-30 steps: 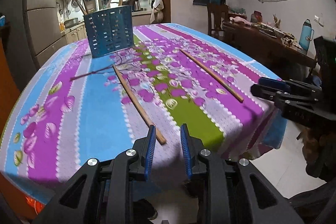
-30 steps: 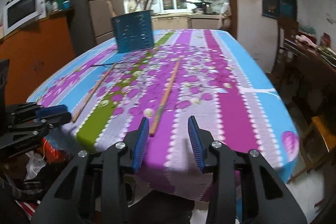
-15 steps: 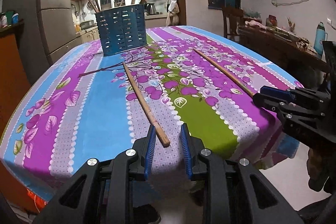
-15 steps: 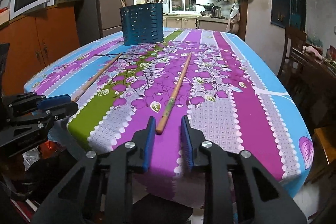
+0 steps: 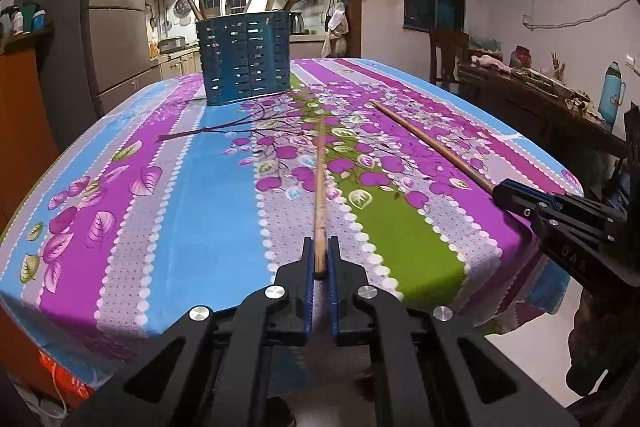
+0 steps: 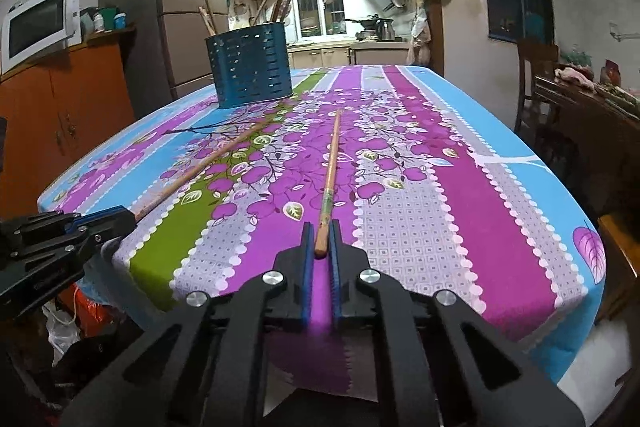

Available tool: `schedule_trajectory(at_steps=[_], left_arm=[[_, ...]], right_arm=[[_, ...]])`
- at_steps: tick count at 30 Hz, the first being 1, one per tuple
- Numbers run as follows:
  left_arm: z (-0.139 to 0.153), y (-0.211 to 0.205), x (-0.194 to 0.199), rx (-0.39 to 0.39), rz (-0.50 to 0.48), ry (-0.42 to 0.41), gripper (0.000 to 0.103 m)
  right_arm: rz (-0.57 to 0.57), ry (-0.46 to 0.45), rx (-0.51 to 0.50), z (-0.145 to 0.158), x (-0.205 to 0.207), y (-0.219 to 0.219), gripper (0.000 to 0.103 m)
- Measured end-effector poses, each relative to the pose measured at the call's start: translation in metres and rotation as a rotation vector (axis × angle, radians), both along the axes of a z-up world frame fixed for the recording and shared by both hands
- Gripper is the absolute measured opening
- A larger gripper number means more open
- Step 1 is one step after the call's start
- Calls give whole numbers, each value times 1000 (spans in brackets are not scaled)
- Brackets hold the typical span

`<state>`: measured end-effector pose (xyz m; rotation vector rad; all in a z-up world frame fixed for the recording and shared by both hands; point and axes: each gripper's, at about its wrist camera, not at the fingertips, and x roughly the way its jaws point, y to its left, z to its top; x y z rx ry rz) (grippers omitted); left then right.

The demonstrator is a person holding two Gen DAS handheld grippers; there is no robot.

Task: Organize utensils
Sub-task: 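Close the left tool on a wooden chopstick while the right tool grasps the other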

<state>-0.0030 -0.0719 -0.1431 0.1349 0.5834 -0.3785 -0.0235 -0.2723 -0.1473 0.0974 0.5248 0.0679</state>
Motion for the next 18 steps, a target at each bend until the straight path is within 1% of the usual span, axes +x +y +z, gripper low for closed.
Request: schedule_trajectory(at_steps=[3,6,7,14,18], left_arm=[[7,6,2,8,15,-43,7],[17,13,1,39,33,-116,7],[20,16,2,42,38,-127,7],[37,52,15,20,96,-154,7],[53,65,25,39,133,-167,8]], right_arm=[[-10,5,23,2,2,0,5],[-18,-8,17,7,3,2,5],[-19,-14,9,10,3,4,5],[-25,-69,-73,31,3,17,5],[-21,-108,-95,48,3,24,5]])
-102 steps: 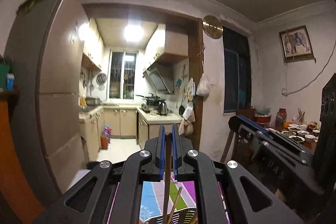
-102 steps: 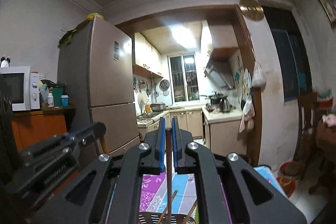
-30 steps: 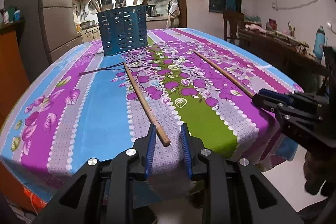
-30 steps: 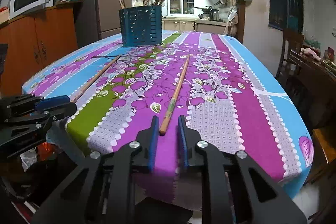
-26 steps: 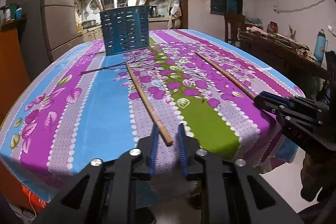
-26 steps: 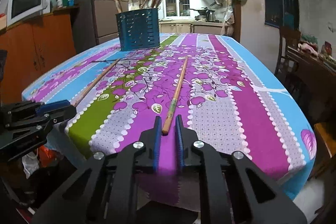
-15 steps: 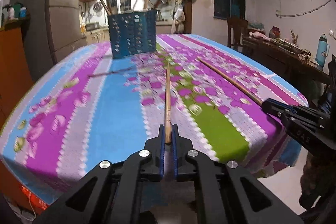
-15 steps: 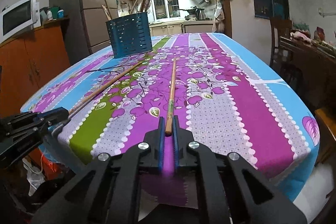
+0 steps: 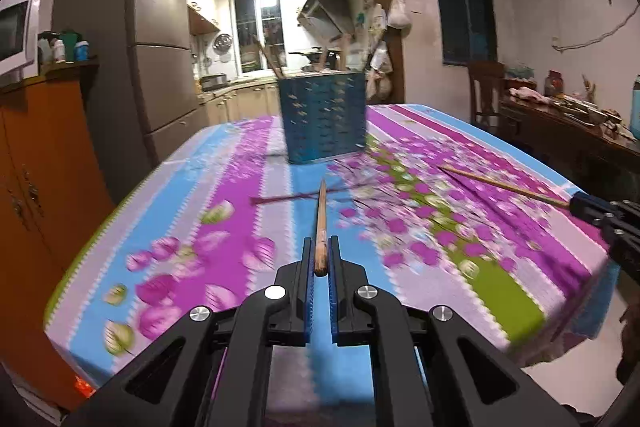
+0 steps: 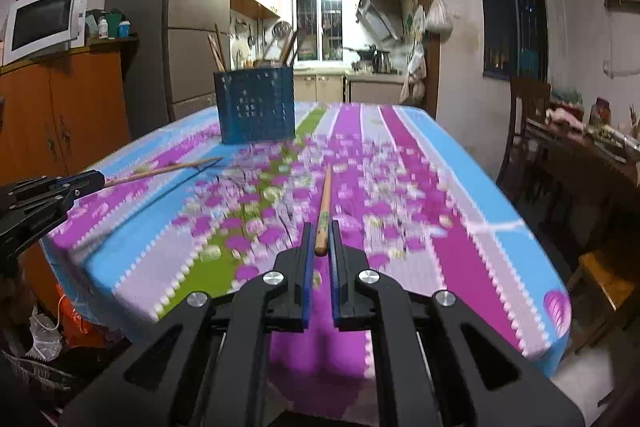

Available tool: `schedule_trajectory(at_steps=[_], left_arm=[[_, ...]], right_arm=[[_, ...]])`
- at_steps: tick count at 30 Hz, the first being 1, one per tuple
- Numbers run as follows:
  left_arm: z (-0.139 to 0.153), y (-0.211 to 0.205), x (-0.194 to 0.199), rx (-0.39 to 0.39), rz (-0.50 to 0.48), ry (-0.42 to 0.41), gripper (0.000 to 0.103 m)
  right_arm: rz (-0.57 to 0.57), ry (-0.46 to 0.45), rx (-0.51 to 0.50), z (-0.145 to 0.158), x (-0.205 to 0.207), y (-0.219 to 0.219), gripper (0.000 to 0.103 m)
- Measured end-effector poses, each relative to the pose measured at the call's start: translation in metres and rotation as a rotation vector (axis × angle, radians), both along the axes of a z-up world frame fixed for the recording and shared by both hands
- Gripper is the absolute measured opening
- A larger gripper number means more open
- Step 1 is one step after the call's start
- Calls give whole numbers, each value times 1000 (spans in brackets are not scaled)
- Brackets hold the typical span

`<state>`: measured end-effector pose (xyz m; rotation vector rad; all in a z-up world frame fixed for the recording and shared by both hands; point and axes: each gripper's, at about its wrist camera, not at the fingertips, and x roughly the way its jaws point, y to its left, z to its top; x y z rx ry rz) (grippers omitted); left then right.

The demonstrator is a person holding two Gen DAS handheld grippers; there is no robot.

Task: Organize utensils
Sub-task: 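Carry the left tool's chopstick to the blue holder while the right tool carries its own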

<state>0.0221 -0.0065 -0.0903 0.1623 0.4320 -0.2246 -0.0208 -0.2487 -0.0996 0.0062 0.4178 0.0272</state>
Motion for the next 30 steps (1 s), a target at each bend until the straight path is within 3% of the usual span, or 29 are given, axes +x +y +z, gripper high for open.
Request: schedule_trajectory(at_steps=[10,30], left_arm=[[31,26,19,56,81,-39,8],[94,58,40,151,150,-157,8]], right_arm=[[57,-123,-55,52,2,35,5],[123,-255,-110,125,27,66,5]])
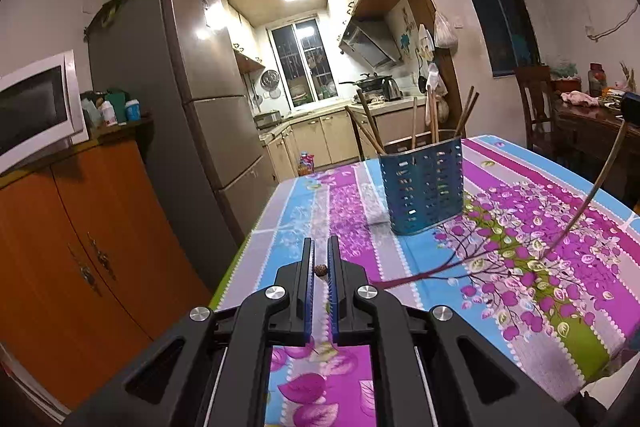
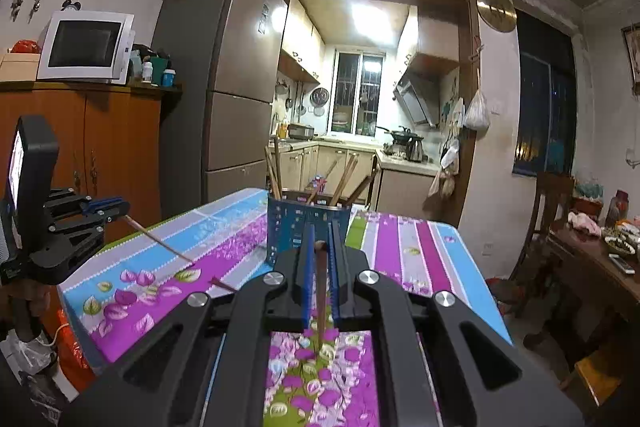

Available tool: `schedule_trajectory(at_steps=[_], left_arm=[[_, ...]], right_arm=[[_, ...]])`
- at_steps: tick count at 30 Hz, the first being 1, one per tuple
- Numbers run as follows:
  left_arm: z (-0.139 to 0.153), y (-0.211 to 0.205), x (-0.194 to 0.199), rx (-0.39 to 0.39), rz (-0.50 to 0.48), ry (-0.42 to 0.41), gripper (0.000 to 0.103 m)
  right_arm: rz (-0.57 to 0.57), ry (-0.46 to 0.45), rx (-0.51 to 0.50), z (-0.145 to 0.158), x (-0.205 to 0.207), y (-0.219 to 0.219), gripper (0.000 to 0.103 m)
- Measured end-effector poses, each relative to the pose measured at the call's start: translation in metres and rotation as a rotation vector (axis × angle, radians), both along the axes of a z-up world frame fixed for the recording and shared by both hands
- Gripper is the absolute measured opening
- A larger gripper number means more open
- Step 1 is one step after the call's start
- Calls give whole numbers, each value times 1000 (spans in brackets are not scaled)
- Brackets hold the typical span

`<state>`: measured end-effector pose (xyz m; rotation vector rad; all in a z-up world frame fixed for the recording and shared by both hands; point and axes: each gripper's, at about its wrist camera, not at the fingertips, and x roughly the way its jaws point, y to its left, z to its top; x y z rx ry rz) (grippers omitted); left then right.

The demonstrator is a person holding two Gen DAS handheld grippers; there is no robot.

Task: Organize utensils
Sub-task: 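Carry the left tool's chopstick to the blue holder while the right tool carries its own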

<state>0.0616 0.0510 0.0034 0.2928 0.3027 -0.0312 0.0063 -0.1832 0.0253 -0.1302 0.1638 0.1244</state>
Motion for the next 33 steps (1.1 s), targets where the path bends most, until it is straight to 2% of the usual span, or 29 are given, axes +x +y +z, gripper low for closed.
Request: schedule_trajectory(at_steps=[11,33], left_arm=[[20,2,8,25,11,-33,8],[24,-4,20,42,1,-30,8]], right_arm=[[41,-50,-2,27,15,9,5],[98,3,78,41,53,12,5]])
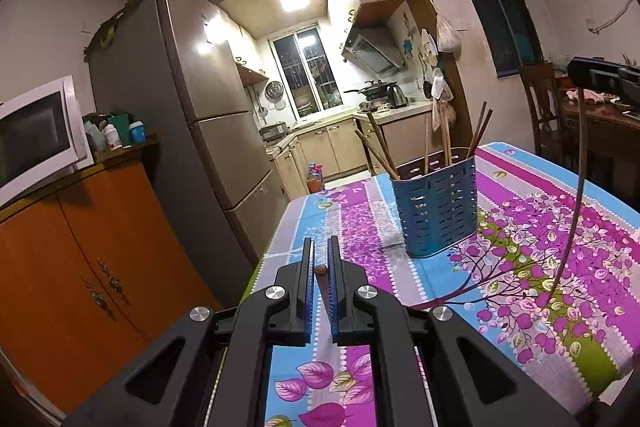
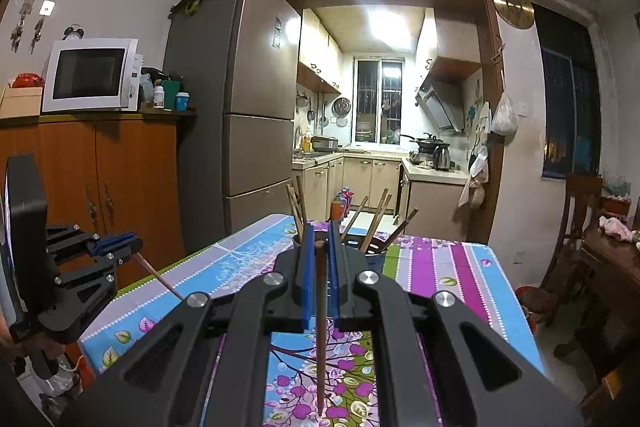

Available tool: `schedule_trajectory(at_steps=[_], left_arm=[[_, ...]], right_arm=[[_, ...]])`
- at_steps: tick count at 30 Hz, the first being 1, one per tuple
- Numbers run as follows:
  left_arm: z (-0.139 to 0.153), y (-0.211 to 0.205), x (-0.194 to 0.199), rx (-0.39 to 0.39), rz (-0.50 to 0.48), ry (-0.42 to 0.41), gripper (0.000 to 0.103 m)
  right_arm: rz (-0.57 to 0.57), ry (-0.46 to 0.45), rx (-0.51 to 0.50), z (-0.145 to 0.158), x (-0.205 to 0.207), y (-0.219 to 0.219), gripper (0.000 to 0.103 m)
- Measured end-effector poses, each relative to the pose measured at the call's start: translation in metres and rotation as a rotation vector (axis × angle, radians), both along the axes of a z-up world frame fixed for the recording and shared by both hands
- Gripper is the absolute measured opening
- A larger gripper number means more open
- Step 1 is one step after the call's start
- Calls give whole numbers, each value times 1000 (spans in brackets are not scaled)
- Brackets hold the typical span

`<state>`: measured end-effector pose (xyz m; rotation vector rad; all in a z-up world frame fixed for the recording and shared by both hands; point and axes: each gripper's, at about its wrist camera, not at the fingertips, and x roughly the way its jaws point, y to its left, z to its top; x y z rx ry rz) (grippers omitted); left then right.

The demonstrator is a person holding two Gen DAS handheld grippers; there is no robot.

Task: Organize utensils
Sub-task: 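Carry the left tool's chopstick to the blue holder while the right tool carries its own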

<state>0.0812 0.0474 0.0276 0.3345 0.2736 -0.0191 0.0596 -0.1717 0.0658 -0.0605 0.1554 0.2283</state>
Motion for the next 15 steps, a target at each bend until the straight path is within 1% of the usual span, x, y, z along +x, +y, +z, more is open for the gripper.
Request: schedule_trajectory(at_steps=[4,7,11,15], left_arm=[[9,5,5,-34,-21,11,8],[25,12,15,-69,-39,15,8],[43,13,20,-67,-42,-19,8],[55,14,24,-81,-66,-27,8]], right_arm=[[4,10,12,5,8,0,5],[7,6,23,12,12,-2,5],[13,-1,29,22,19,-2,5],[14,-8,23,28,24,0,5]])
